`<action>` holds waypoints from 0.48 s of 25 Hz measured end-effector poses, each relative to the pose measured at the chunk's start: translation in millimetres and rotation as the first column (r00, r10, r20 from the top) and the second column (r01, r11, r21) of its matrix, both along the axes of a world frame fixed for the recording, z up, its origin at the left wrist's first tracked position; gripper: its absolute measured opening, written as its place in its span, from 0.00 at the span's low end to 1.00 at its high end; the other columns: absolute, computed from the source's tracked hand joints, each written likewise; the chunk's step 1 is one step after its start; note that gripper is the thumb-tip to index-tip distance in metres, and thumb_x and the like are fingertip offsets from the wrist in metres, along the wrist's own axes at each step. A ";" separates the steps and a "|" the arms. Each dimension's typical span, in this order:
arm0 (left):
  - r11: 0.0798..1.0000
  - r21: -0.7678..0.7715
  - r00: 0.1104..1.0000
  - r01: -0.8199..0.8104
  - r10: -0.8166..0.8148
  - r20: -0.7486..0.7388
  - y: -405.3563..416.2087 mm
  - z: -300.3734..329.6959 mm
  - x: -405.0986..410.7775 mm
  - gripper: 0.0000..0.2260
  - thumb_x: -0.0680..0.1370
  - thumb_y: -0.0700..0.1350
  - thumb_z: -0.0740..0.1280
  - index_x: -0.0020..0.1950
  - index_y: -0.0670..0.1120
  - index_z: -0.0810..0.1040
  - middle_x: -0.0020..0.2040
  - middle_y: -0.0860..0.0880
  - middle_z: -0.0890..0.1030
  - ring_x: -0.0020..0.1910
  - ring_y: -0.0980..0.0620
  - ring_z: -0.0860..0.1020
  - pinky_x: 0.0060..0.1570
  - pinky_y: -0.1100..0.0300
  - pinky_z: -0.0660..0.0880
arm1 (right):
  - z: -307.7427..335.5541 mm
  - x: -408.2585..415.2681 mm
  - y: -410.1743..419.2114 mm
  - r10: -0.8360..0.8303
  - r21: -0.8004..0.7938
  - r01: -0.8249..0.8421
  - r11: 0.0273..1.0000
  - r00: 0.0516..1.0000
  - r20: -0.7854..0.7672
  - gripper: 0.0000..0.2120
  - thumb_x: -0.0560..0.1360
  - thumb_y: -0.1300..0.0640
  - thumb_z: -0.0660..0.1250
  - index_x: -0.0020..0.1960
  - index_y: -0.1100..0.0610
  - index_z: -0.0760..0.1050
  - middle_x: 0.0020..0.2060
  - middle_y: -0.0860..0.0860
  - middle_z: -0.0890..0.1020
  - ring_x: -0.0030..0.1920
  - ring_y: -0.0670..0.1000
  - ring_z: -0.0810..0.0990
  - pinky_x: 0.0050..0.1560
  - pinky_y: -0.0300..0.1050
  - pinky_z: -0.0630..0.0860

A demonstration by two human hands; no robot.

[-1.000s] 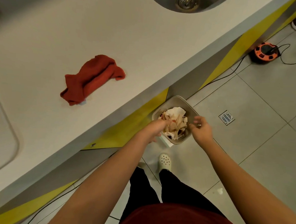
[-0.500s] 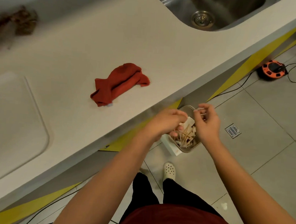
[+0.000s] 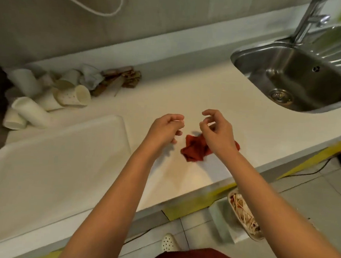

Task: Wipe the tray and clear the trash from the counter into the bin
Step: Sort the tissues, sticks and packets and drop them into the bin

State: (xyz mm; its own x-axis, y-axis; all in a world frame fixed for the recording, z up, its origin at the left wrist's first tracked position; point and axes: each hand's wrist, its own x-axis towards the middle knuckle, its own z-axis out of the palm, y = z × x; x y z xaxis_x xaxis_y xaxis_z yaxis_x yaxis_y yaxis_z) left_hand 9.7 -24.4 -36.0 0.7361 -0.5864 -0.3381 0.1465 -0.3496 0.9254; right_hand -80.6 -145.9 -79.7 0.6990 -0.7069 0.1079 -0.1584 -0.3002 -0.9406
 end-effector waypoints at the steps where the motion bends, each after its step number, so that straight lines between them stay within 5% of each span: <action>1: 0.999 -0.005 0.999 -0.033 0.034 0.017 13.6 2.5 15.1 0.07 0.76 0.40 0.64 0.49 0.51 0.77 0.41 0.53 0.78 0.37 0.55 0.76 0.35 0.61 0.72 | 1.7 16.2 10.0 0.045 -0.006 -0.045 0.999 0.999 -0.005 0.09 0.75 0.62 0.63 0.53 0.51 0.72 0.36 0.45 0.75 0.25 0.42 0.71 0.30 0.30 0.69; 12: 0.933 -0.016 0.928 -0.358 0.358 0.100 89.7 1.0 140.4 0.07 0.77 0.41 0.64 0.54 0.49 0.77 0.45 0.52 0.78 0.41 0.57 0.76 0.39 0.63 0.73 | 1.3 136.7 46.5 0.269 -0.045 -0.279 0.959 0.950 -0.162 0.09 0.77 0.62 0.61 0.56 0.57 0.74 0.42 0.50 0.76 0.28 0.41 0.74 0.26 0.27 0.68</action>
State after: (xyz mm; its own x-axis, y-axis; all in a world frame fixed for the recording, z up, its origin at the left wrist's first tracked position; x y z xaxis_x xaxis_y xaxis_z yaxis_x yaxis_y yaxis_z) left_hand 150.0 65.3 -35.0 0.9269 -0.2768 -0.2536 0.1699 -0.2932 0.9408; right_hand 56.1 -99.5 -78.4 0.8765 -0.4808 0.0251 -0.2011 -0.4130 -0.8882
